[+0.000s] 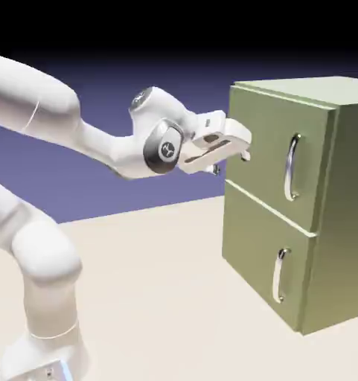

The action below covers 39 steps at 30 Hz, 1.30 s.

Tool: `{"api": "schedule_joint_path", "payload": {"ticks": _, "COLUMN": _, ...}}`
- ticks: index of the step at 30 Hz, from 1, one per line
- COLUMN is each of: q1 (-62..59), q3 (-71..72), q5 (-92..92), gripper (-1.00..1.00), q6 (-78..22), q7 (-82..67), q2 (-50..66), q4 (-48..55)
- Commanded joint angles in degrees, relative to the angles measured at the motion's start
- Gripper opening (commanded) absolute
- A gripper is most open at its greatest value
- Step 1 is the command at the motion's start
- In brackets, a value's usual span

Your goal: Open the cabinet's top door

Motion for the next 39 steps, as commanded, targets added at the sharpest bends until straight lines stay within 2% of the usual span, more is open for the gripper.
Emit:
{"api": "schedule_joint_path", "payload": {"ticks": 1, "q1": 0.91, "q3": -1.04, "q5": -2.5, "gripper": 1.0, "q6": -0.28, "q7": -1.07, "q2": -0.51, "q4": 0.27}}
{"api": "schedule_joint_path", "payload": {"ticks": 39, "q1": 35.43, "q3": -40.5, "q5": -97.18, "gripper": 1.0, "q6": -10.94, "q7": -41.51, "q2": -19.81, "q4": 10.58}}
